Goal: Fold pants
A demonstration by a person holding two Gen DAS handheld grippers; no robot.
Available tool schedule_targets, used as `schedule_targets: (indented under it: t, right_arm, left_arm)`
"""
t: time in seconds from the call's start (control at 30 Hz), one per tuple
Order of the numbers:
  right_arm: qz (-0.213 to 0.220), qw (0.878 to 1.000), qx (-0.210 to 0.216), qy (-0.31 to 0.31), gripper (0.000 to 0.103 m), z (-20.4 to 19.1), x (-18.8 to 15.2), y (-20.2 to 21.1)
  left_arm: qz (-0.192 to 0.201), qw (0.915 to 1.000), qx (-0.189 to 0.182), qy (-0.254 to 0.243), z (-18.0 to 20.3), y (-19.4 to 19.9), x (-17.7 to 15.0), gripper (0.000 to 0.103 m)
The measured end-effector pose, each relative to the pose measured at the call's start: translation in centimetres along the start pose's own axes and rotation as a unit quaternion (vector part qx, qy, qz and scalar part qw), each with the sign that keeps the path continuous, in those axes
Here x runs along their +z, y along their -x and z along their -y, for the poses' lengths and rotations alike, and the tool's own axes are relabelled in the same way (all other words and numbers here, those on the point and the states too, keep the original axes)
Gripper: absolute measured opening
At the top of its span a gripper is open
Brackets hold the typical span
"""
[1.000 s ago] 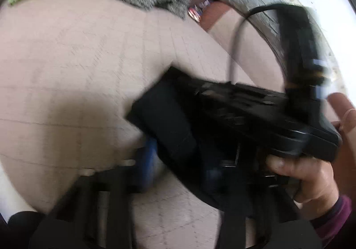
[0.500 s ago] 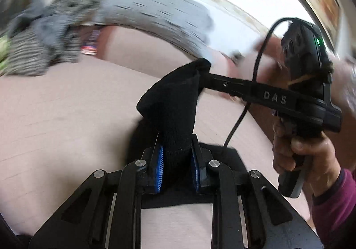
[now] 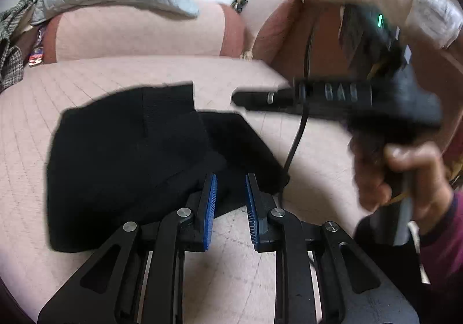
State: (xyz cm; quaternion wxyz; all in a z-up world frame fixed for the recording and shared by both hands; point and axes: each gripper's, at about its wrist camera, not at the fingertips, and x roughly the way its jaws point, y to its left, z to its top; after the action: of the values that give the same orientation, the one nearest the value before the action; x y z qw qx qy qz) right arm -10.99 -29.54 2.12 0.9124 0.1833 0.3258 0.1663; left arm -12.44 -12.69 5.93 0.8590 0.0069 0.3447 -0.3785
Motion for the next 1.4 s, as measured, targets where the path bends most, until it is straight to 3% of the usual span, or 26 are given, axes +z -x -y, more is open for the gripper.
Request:
schedule_targets:
  t: [0.03,0.07,0.13,0.17,0.23,0.4,0.43,0.5,0.6,0.73,1.0,1.2,1.3,1.4]
  right_arm:
    - [-0.007,1.0,0.006,-0.001,0.046,-0.3,-0.3,-0.2]
    - [-0.013,1.0,0.01,-0.001,0.065,-0.5,-0.6,-0.4]
    - [-0.026,0.999,0.023,-0.002,0.066,-0.8,-0.9,-1.1]
    - [-0.031,0.999,0.028,-0.006,0.066,-0.9,-1.0,-1.5]
    - [-0.04,0.998,0.037,-0.02,0.067,-0.9,-1.0,-2.5]
    - [-0.056,0.997,0.037,-0.047,0.074,-0.9,-1.0,-5.2]
    - [-0.048,0.998,0.024,-0.034,0.072,-1.3,-1.0,-5.3]
    - [-0.044,0.998,0.023,-0.023,0.02,-1.8,-1.0,-5.8]
    - [-0.024,0.999,0.022,-0.019,0.01,-1.9,-1.0,-4.6]
    - [0.007,0.999,0.037,-0.021,0.008,-2.2,-1.0,-2.0]
    - [0.043,0.999,0.015,-0.015,0.008,-1.7,-1.7,2.0]
    - [0.014,0.998,-0.039,-0.055,0.008,2.4,-3.0,1.3]
    - [0.001,0.997,-0.04,-0.072,0.008,3.4,-3.3,0.1]
    - [0.0,0.996,-0.045,-0.083,0.016,3.4,-2.9,0.5]
  left_arm:
    - [0.013,0.9999,0.006,0.004,-0.6,0.9,0.2,0.023]
    - [0.028,0.9995,0.011,0.01,-1.3,2.1,0.4,0.027]
    - [0.048,0.9984,0.014,0.026,-2.6,3.3,0.7,0.06]
    - [0.058,0.9973,0.023,0.038,-3.5,3.6,0.9,0.064]
    - [0.064,0.9953,0.034,0.065,-5.4,3.8,0.9,0.064]
    - [0.03,0.991,0.073,0.108,-8.5,1.6,0.8,0.064]
    - [0.026,0.9907,0.074,0.111,-8.6,1.3,0.7,0.064]
    - [0.029,0.991,0.078,0.105,-8.2,1.2,0.6,0.064]
    - [0.039,0.9914,0.087,0.089,-7.6,1.4,0.6,0.064]
    - [0.06,0.9914,0.087,0.077,-7.0,2.4,0.5,0.064]
    - [0.055,0.9963,0.03,0.059,-4.4,2.1,0.7,0.064]
    - [0.024,0.9991,0.026,0.025,-2.5,-0.4,0.3,0.064]
    - [0.017,0.9989,0.043,0.008,-2.1,-1.2,0.1,0.064]
    - [0.018,0.9986,0.049,0.002,-1.9,-1.2,0.1,0.064]
